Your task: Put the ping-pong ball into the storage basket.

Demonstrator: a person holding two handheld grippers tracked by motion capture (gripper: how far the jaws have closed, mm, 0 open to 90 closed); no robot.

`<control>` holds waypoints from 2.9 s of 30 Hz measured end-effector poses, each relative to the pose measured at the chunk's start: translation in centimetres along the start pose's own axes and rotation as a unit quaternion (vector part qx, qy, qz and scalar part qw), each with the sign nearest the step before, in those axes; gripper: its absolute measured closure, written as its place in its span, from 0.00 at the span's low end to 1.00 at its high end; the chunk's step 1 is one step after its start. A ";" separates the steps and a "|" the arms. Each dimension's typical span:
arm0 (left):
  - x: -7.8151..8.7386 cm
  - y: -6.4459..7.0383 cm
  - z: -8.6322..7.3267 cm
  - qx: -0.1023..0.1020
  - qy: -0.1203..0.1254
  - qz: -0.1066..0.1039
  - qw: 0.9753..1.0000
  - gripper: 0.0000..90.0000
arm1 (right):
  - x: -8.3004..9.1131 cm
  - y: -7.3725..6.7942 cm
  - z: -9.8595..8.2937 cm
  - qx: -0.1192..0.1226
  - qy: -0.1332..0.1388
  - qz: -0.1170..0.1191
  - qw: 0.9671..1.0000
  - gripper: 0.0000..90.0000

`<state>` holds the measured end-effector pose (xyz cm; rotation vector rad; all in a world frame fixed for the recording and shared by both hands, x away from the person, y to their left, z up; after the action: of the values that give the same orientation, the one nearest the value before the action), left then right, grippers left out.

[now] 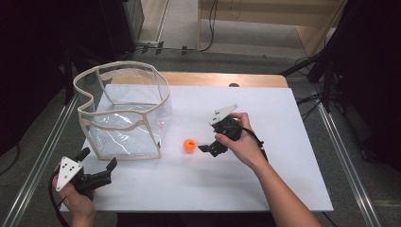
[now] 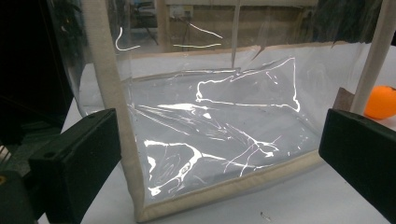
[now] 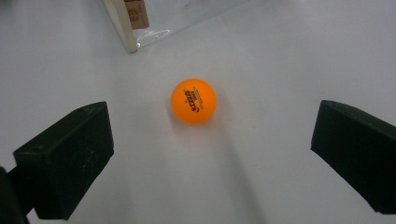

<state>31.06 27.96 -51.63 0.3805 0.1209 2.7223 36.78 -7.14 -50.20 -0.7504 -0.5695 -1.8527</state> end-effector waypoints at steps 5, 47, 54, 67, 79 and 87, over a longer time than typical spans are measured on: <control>0.0 0.1 0.1 0.011 -0.003 -0.008 1.000 0.00 | -1.0 -0.4 0.0 0.002 -0.013 0.011 1.000 0.00; 0.1 -0.6 -0.5 0.008 -0.006 0.019 1.000 0.00 | -5.1 -1.6 1.0 0.018 -0.072 0.053 0.996 0.00; 0.0 -0.4 -0.7 -0.003 -0.008 0.014 1.000 0.00 | -5.5 -1.5 0.9 0.017 -0.084 0.042 0.995 0.05; 0.1 -0.4 -0.6 0.002 0.000 0.011 1.000 0.00 | -6.8 -1.6 0.4 0.028 -0.113 0.031 0.993 0.13; 0.2 -0.3 -0.6 0.001 0.001 0.007 1.000 0.00 | -7.3 -1.1 0.2 0.020 -0.126 0.020 0.992 0.25; 0.2 -0.2 -0.6 0.001 0.001 0.003 1.000 0.00 | -7.5 -1.2 0.1 0.020 -0.131 0.021 0.991 0.30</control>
<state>30.83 28.22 -52.23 0.3798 0.1218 2.7293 37.85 -1.85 -55.53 -0.9797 -0.7513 -1.7105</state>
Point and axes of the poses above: each handheld gripper's, and its own axes: x roughly backward along the jaws, z roughly out of its top, y roughly to its right, the point moved 9 cm from there along -x, roughly forward along the jaws, and after that the axes turned 8 degrees about x, right-handed, at the moved point
